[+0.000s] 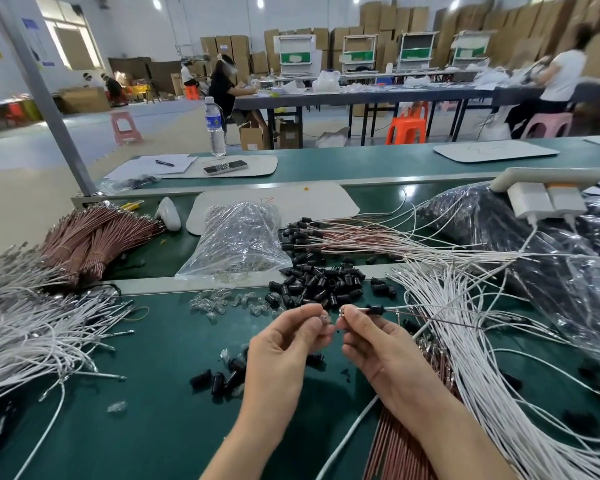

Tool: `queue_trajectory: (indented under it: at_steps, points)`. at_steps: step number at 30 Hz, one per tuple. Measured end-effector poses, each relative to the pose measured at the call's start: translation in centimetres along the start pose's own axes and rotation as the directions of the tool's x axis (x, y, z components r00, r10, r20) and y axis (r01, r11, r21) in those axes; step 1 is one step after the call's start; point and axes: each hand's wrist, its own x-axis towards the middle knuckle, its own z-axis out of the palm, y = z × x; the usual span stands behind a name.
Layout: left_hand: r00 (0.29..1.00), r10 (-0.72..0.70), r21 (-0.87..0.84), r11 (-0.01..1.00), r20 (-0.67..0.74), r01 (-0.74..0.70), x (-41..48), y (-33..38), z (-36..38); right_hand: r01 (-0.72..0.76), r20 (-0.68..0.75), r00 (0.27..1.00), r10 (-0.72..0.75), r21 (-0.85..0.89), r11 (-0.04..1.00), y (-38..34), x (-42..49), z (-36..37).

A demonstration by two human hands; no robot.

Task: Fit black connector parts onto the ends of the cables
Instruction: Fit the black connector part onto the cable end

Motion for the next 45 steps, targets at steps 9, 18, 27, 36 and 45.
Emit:
queue_trajectory:
  at_steps: [9, 18, 27, 36, 45]
  points:
    - [0.999, 0.038, 0.039, 0.998, 0.027, -0.039, -0.37, -0.36, 0.15, -0.023, 0.004, 1.000, 0.023, -0.020, 1.000, 0.21, 0.24, 0.10]
    - [0.998, 0.068, 0.068, 0.995, 0.016, -0.068, -0.52, -0.18, 0.32, -0.026, 0.005, 1.000, 0.026, -0.018, 1.000, -0.03, 0.06, 0.29]
    - [0.996, 0.091, 0.091, 0.992, -0.007, -0.090, -0.77, -0.05, 0.52, -0.020, 0.019, 1.000, 0.020, -0.025, 0.999, 0.09, 0.09, 0.15]
    - [0.995, 0.096, 0.086, 0.992, -0.004, -0.096, -0.81, -0.14, 0.48, 0.017, 0.029, 0.999, -0.016, -0.047, 0.999, 0.23, 0.00, 0.25]
    - [0.994, 0.110, 0.146, 0.983, 0.009, -0.110, -0.84, -0.45, 0.02, 0.086, 0.011, 0.996, -0.085, -0.135, 0.987, 0.73, 0.10, 0.03]
